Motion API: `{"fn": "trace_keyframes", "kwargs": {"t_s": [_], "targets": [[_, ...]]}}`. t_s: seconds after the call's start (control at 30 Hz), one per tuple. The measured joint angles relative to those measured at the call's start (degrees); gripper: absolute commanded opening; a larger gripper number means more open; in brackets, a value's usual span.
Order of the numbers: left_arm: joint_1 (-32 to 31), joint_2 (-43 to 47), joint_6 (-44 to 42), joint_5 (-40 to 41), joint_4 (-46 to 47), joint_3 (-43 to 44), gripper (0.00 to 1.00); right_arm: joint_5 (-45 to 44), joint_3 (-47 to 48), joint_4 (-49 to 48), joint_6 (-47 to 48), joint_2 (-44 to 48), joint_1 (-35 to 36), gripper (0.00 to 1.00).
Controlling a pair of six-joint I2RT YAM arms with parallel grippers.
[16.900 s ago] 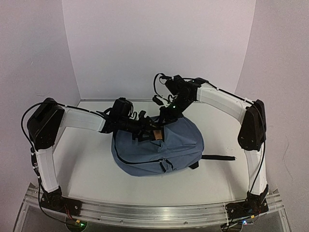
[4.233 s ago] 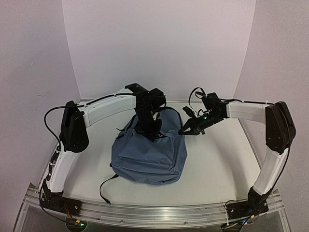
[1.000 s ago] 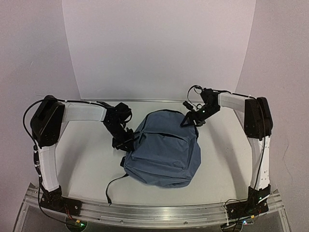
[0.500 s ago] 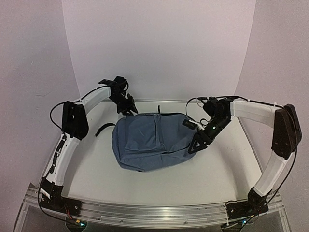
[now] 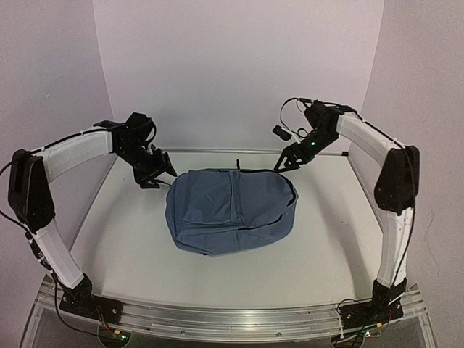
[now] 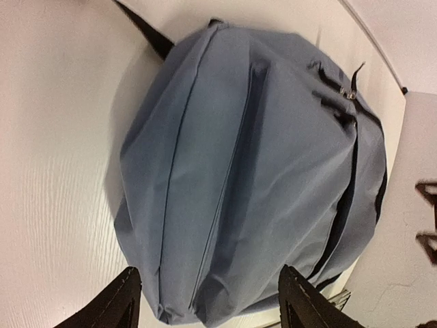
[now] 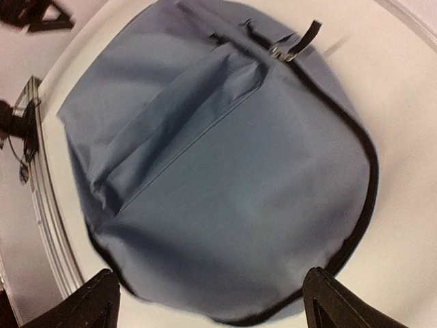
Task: Pack the student bag
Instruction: Adjust the student bag at the center of the board.
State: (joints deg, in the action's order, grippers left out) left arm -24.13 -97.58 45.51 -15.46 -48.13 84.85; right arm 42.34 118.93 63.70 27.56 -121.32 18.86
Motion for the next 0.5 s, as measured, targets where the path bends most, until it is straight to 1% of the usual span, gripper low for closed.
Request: {"fn": "trace_keyframes", "kwargs": {"t_s": [0.07, 0.13, 0.23, 0.33, 0.4, 0.5], "targets": [[-2.9, 3.6, 2.5, 0.8, 1.1, -5.4, 0.69, 0.0, 6.7, -1.7, -2.5, -6.9, 0.1, 0.93], [-6.1, 5.7, 5.2, 1.2, 2.5, -10.6, 0.68, 0.1, 11.5, -2.4, -5.4, -12.5, 0.1, 0.92], [-10.6, 6.6, 9.5, 1.4, 4.2, -17.1, 0.66, -0.1, 14.2, -4.3, -9.1, -17.4, 0.1, 0.89], [-12.1, 6.6, 12.6, 1.7, 5.9, -20.3, 0.62, -0.6, 14.2, -5.4, -10.9, -19.3, 0.1, 0.83], [-12.2, 6.2, 13.5, 1.7, 7.2, -20.6, 0.58, -0.7, 12.6, -6.5, -11.2, -19.2, 0.1, 0.80], [-12.1, 2.8, 13.2, 1.5, 8.4, -18.7, 0.52, -0.1, 5.0, -8.8, -10.4, -16.6, 0.1, 0.75]]}}
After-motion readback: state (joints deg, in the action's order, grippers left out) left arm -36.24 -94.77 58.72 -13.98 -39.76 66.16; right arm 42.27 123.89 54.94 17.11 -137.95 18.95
